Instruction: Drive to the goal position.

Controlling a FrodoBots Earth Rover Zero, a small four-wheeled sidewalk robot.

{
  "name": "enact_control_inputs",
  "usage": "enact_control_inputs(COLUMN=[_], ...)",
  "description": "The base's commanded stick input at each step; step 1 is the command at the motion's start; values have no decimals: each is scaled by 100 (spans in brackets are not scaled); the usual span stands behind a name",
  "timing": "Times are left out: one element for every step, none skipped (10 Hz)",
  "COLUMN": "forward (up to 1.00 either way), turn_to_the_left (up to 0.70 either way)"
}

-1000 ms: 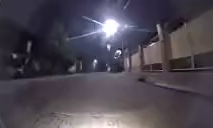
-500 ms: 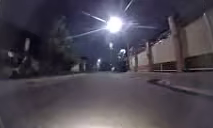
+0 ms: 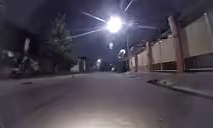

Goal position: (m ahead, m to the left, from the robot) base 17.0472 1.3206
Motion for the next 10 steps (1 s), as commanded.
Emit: enact_control_inputs(forward=[52,100,100,100,100,100,100,100,100,100], turn_to_the_left=[0,0,0,0,0,0,0,0,0,0])
